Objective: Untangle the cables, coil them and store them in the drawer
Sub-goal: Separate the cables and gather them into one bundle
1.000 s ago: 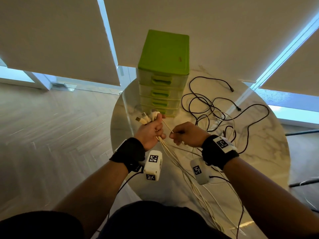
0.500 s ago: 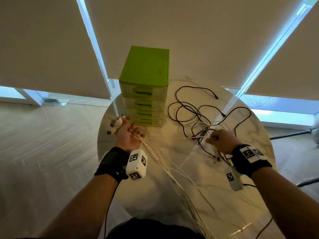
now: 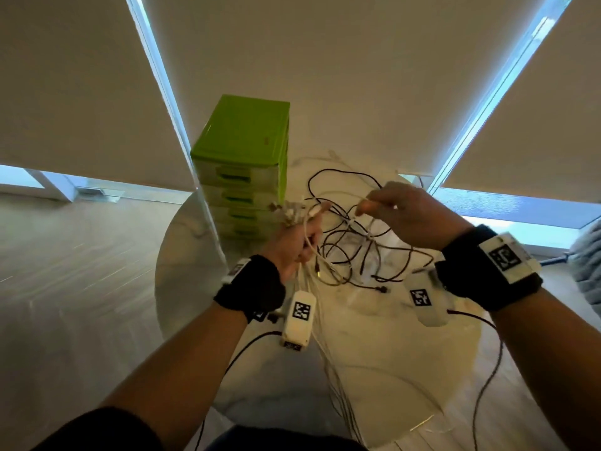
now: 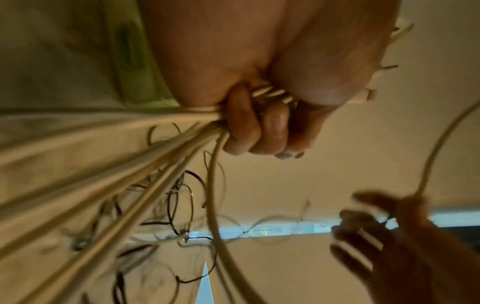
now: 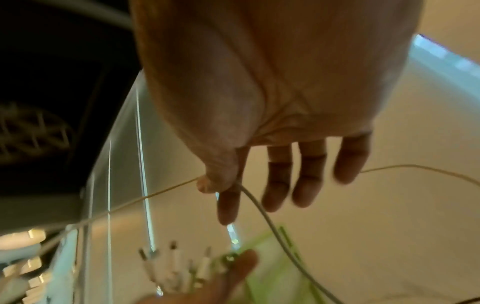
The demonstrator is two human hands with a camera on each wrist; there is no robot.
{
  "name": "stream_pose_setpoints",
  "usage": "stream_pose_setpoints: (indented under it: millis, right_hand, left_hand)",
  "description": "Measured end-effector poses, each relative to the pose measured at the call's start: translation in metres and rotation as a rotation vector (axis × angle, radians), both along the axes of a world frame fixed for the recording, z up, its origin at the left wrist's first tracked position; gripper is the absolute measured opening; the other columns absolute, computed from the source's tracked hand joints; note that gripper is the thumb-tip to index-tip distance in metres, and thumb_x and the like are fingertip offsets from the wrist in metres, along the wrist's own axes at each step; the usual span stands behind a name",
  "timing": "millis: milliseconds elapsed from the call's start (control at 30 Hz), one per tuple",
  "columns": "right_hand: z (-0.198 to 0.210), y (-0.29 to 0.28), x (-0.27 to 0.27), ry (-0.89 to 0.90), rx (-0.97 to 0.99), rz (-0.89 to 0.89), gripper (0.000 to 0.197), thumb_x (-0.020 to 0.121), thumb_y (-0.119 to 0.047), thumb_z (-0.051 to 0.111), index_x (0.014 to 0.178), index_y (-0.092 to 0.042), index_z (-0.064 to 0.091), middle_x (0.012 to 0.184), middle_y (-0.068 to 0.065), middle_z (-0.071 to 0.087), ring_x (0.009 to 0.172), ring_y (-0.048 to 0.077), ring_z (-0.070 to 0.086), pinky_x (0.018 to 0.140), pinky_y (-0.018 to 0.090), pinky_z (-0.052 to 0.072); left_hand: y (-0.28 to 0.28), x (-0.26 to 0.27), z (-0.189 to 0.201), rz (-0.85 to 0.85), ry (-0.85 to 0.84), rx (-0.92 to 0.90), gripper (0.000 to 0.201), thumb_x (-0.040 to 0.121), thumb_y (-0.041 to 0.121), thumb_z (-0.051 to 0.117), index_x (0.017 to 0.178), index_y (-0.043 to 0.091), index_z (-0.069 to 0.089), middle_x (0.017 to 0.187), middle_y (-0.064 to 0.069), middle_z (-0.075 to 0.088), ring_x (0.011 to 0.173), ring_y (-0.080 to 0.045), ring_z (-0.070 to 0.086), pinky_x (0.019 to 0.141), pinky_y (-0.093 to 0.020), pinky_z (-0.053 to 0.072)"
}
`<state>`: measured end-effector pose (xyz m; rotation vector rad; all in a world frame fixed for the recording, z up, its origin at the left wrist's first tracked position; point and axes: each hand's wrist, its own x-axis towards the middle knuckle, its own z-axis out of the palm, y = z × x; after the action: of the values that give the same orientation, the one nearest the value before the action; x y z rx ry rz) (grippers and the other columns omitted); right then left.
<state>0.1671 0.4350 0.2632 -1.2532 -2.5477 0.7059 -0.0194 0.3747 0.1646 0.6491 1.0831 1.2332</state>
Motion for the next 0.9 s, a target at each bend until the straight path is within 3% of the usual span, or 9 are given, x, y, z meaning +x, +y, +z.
stream_pose_setpoints:
  millis: [100,200,333,433,500,567,600,733,900]
  right_hand:
    - [0.028,-0.009,-0.009,0.312,-0.148,0.127,0.025,0.098,-0.030,0.049,0.094,-0.017,0.070,0.067,0.002,0.057,0.063,0.017,0.056,0.062,0.026,0.049]
    - [0.037,-0.007,-0.008,0.490,-0.119,0.133,0.024,0.099,-0.027,0.047,0.093,-0.015,0.067,0.073,0.020,0.058,0.063,0.027,0.062,0.063,0.032,0.057]
    - [0.026,0.005,0.006,0.753,-0.187,-0.003,0.015,0.099,-0.022,0.049,0.104,-0.020,0.064,0.085,0.009,0.057,0.063,0.019,0.061,0.063,0.029,0.053]
    - [-0.012,0.011,0.009,0.467,-0.446,0.063,0.047,0.086,-0.031,0.067,0.130,-0.033,0.049,0.103,0.002,0.058,0.067,0.015,0.059,0.065,0.029,0.051]
    - [-0.047,0.006,0.001,0.136,-0.564,0.182,0.033,0.087,-0.033,0.067,0.118,-0.036,0.057,0.104,-0.001,0.062,0.071,0.012,0.060,0.065,0.027,0.050]
    - [-0.081,0.007,-0.005,-0.135,-0.502,0.229,0.015,0.092,-0.034,0.060,0.104,-0.026,0.066,0.100,0.000,0.066,0.073,0.011,0.061,0.070,0.031,0.053]
    - [-0.097,0.012,-0.004,-0.196,-0.447,0.182,0.019,0.093,-0.035,0.058,0.098,-0.020,0.069,0.100,0.004,0.067,0.075,0.013,0.061,0.075,0.034,0.055]
    - [-0.121,0.043,0.011,-0.081,-0.321,-0.102,0.018,0.094,-0.029,0.058,0.089,-0.015,0.069,0.093,0.007,0.067,0.082,0.020,0.060,0.087,0.043,0.053]
    - [-0.082,0.061,0.000,0.166,-0.238,-0.119,0.016,0.096,-0.016,0.053,0.094,-0.018,0.068,0.091,0.005,0.070,0.072,0.011,0.063,0.078,0.036,0.055]
  left_hand:
    - [0.006,0.032,0.019,-0.080,0.099,0.049,0.004,0.094,0.015,0.057,0.092,0.016,0.060,0.055,0.002,0.043,0.038,-0.004,0.030,0.036,-0.016,0.023]
    - [0.009,0.044,0.028,-0.173,0.115,0.038,0.015,0.093,0.025,0.058,0.085,0.019,0.070,0.057,0.003,0.054,0.040,-0.003,0.036,0.040,-0.017,0.022]
    - [0.009,0.039,0.031,-0.196,0.065,0.096,0.025,0.099,0.024,0.046,0.087,0.014,0.065,0.063,0.004,0.057,0.039,-0.004,0.026,0.040,-0.020,0.012]
    - [0.010,0.031,0.043,-0.060,-0.013,0.147,0.025,0.100,0.024,0.042,0.082,0.014,0.058,0.064,0.003,0.058,0.035,-0.003,0.026,0.035,-0.015,0.017]
    - [0.011,0.022,0.055,-0.024,-0.042,0.190,0.026,0.100,0.026,0.039,0.082,0.015,0.055,0.064,0.004,0.059,0.033,-0.003,0.027,0.033,-0.014,0.020]
    - [0.012,0.009,0.071,0.038,-0.090,0.251,0.022,0.096,0.027,0.041,0.082,0.016,0.053,0.064,0.005,0.060,0.032,-0.001,0.026,0.034,-0.012,0.019]
    - [0.012,0.000,0.079,0.074,-0.126,0.298,0.018,0.092,0.028,0.043,0.082,0.016,0.052,0.064,0.005,0.061,0.032,-0.001,0.026,0.034,-0.011,0.018]
    - [0.011,-0.031,0.095,0.144,-0.173,0.402,0.025,0.094,0.029,0.040,0.083,0.017,0.059,0.067,0.004,0.063,0.032,-0.001,0.028,0.034,-0.011,0.020]
    - [0.015,-0.034,0.078,0.140,0.076,0.257,0.021,0.096,0.023,0.045,0.113,0.023,0.058,0.070,0.005,0.061,0.036,-0.002,0.026,0.036,-0.016,0.017]
